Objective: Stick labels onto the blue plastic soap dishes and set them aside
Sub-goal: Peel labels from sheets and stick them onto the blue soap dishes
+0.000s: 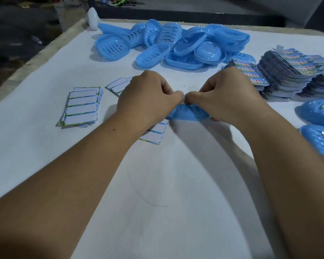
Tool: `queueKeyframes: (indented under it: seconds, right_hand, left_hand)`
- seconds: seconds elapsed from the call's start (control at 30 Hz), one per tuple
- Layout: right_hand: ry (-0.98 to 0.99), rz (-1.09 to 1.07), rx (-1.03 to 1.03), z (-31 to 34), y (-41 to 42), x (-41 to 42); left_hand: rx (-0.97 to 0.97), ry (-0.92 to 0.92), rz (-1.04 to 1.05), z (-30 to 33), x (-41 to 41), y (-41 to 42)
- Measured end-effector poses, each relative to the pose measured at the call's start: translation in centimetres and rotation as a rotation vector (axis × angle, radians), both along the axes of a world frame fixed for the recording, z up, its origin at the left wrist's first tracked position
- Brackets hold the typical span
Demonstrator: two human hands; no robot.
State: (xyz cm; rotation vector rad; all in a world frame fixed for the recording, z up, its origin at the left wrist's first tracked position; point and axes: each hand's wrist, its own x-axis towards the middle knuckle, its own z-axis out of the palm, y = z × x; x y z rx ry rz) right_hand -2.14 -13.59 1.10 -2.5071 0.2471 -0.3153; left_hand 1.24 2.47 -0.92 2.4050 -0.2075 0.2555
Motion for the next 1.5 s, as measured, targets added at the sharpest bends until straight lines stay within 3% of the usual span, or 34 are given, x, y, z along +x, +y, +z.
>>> queueKeyframes:
  seconds: [0.63,1.2,1.4,1.5]
  right_hand:
    - [-0.055,-0.038,-0.242,0.0,0.2,-0.4]
    - [0.111,-0.034,-0.069,0.8,-0.6,-1.0]
    - [-0.103,-0.079,0.076,0.9,-1.2,-0.1]
    - [-0.089,0.117,0.108,0.5,-0.8,-0.2]
  left_hand:
    - [0.286,-0.25,-0.011,0.1,-0.6,-0.2]
    - [0.149,-0.154,0.005,-0.1,-0.5,0.1]
    - [-0.036,-0.151,0.075,0.3,0.5,1.5]
    - [-0.05,-0.193,0.078,0.1,0.7,1.9]
